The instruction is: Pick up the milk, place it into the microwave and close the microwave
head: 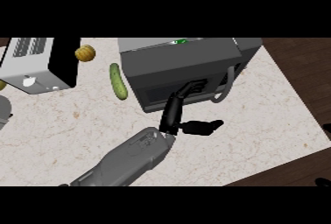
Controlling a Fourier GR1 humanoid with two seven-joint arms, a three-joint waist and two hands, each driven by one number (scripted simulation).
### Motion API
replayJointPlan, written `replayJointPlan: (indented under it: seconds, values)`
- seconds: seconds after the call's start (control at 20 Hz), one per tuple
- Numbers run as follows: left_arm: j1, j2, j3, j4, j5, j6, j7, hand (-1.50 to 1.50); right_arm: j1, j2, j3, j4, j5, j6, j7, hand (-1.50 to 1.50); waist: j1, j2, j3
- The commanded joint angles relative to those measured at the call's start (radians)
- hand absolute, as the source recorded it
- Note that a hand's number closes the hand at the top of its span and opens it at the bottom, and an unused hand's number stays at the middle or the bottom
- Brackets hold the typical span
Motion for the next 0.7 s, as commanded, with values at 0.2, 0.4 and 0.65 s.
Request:
replayJointPlan:
  seconds: [0.2,0.4,0.65]
  values:
    - [-0.065,0.000,0.066,0.021,0.112,0.066,-0.047,-1.50,-0.078,-0.074,-0.056,-0.004,0.085,-0.043,0.004,1.50,-0.013,0.024,0.001]
    - [-0.079,0.000,0.061,0.037,0.154,0.067,-0.055,-1.50,-0.117,-0.085,-0.068,-0.002,0.089,-0.059,0.011,1.50,-0.006,0.025,0.003]
    - [-0.096,0.000,0.067,0.053,0.190,0.070,-0.085,-1.50,-0.151,-0.097,-0.067,0.011,0.096,-0.066,0.024,1.50,-0.006,0.035,0.003]
